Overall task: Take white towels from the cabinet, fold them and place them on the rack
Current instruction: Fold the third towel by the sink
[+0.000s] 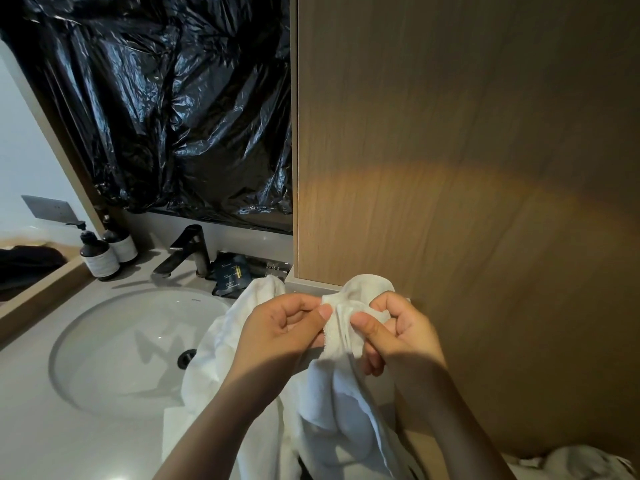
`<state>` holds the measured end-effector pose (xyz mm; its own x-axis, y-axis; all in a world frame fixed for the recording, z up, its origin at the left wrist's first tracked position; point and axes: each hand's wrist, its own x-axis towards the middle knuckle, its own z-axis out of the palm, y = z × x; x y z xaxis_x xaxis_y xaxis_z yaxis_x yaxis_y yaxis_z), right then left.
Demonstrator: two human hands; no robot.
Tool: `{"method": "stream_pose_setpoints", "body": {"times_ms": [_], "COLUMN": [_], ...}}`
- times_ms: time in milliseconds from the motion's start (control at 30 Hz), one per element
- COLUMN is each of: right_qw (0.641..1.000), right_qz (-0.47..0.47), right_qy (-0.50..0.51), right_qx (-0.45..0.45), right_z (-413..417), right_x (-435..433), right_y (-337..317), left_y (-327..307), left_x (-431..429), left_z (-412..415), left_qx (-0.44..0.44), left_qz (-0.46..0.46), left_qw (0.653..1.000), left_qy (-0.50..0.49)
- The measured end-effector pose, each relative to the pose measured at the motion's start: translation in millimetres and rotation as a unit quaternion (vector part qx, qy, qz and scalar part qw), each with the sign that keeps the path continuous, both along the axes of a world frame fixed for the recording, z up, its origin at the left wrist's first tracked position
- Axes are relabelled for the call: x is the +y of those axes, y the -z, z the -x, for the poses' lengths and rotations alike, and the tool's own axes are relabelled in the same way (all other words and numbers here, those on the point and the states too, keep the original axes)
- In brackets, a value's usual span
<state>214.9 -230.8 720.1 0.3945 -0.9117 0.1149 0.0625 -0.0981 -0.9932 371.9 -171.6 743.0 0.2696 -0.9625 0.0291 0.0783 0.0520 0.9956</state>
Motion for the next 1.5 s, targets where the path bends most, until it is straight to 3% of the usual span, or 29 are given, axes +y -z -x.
{"method": "stream_pose_setpoints", "body": {"times_ms": [467, 1333, 1500], "right_qw": [0.999, 0.997, 0.984], "right_qz": [0.035, 0.046, 0.106], "right_qy": [0.013, 0.014, -0.014], "right_qx": [0.029, 0.066, 0.139], "right_z": [0.8, 0.1, 24.2], "right_x": [5.4, 6.5, -4.9], "right_y": [-1.0, 0.9, -7.8], "left_y": [-5.9, -4.5, -12.1], "left_x": [10.4, 10.6, 7.5], "left_z": [0.5, 3.7, -8.6], "left_qx": [-0.122, -0.102, -0.065], "left_qz": [0.034, 0.019, 0.068], "left_qw": [0.992, 0.994, 0.994], "left_qy": [0.014, -0.035, -0.059]}}
